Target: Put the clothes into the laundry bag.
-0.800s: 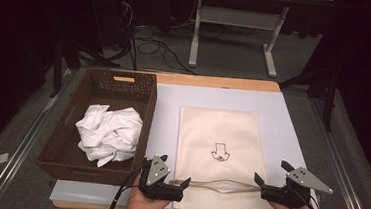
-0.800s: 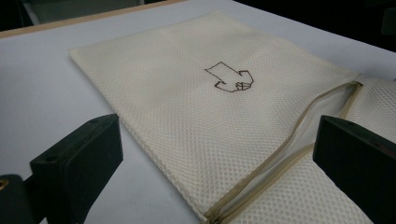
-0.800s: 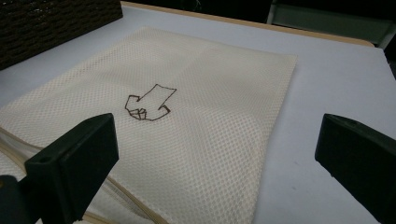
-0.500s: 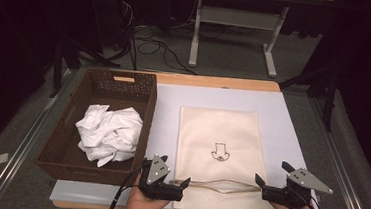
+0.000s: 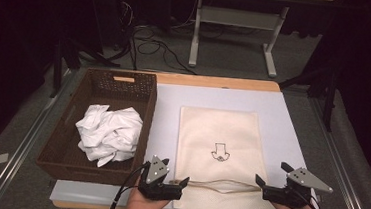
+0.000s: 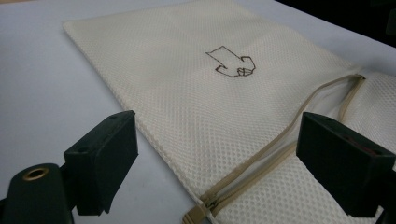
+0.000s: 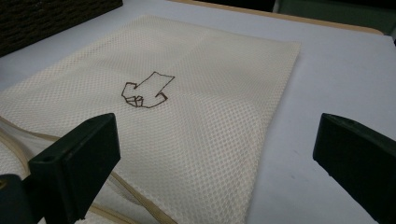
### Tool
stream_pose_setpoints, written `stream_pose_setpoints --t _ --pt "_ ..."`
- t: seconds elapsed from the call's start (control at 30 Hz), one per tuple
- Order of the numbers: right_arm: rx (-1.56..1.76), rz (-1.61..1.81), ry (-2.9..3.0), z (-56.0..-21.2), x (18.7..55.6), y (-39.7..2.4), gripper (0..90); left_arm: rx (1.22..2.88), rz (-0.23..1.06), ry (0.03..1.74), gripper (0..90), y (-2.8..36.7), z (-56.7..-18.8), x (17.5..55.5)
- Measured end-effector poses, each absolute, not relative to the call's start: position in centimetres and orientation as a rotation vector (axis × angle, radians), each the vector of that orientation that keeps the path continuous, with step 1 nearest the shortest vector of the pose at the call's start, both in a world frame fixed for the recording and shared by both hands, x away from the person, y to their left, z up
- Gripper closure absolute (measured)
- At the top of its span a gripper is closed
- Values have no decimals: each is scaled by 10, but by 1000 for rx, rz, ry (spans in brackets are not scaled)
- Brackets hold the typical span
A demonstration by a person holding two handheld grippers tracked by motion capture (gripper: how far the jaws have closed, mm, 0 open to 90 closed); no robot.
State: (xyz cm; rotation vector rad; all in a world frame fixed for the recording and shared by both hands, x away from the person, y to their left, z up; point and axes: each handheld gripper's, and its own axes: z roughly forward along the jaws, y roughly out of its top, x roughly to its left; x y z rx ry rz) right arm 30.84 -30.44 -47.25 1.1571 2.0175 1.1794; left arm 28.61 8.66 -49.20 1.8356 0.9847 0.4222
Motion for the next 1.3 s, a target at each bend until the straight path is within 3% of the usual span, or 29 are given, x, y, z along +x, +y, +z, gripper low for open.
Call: stream_pose_setpoints --t 0.3,0.57,0.77,0.97,1.07,1.3 --pt "1169 1187 2010 -472 308 -312 45 1868 366 1003 261 105 -495 266" --pt "1176 1181 2020 -475 309 -311 55 1954 342 983 395 95 -510 258" --pt "1188 1179 2027 -477 309 -311 67 2006 348 1013 411 83 -523 256" --pt "1194 1178 2029 -477 309 -311 76 2023 383 1026 530 78 -528 254" --pt "1192 1182 2025 -477 309 -311 82 2024 382 1024 647 76 -528 253" --pt "1191 1185 2031 -478 309 -311 100 2024 356 1019 824 78 -526 256"
